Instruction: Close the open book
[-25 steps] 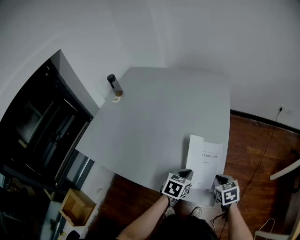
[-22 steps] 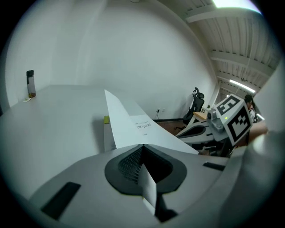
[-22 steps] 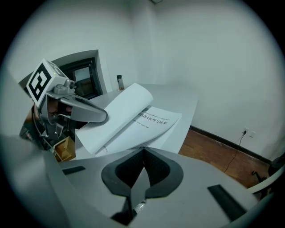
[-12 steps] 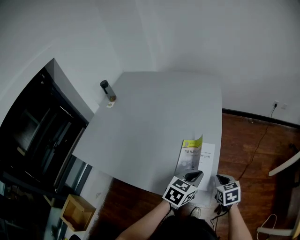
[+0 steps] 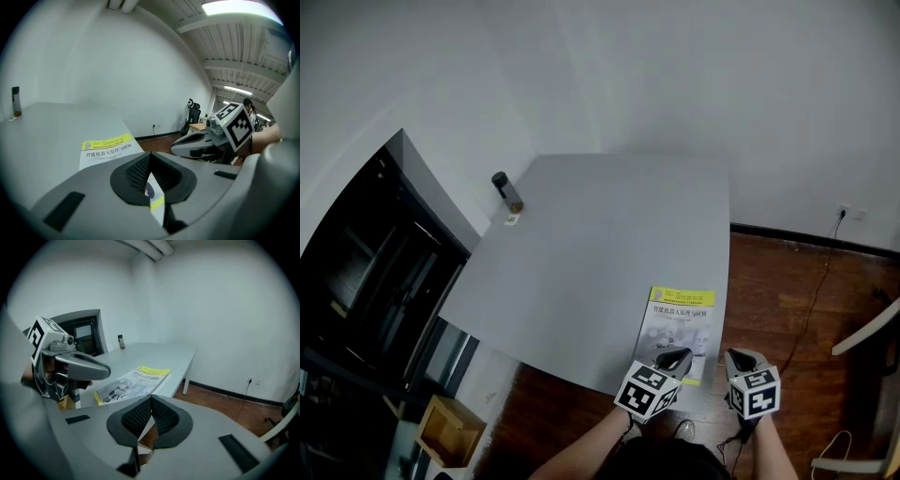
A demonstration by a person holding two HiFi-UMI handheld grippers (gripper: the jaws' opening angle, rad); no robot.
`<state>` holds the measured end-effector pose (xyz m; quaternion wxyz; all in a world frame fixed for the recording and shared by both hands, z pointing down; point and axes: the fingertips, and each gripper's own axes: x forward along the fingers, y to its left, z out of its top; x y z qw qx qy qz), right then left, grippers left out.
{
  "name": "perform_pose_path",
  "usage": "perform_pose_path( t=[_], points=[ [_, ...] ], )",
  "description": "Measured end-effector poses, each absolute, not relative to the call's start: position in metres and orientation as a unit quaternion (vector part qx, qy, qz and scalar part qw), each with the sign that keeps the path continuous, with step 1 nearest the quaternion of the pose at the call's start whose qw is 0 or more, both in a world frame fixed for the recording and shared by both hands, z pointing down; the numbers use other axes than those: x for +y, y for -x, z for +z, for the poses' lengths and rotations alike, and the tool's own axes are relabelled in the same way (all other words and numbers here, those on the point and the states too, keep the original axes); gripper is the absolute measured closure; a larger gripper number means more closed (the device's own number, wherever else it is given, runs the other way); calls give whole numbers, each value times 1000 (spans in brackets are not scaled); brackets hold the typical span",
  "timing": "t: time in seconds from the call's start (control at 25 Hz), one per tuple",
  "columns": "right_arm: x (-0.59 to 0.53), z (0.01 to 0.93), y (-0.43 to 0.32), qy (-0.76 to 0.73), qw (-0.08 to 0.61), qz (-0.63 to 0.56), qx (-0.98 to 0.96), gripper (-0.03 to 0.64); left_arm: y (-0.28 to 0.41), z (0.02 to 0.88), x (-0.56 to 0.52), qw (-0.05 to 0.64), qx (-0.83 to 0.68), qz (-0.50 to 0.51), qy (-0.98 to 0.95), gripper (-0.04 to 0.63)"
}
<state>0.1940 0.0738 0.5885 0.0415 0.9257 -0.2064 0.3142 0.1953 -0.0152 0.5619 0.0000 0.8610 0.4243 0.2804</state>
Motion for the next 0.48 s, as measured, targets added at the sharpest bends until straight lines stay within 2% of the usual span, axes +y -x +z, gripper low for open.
perform_pose_path(
  t=[0.24,0.48],
  points=[
    [71,555,-196,-936,11,267,-230,614,-201,550,-35,21,370,261,-892,591],
    [52,500,-196,-946,-7,181,-269,614,-203,494,-42,21,337,196,-921,591]
  ],
)
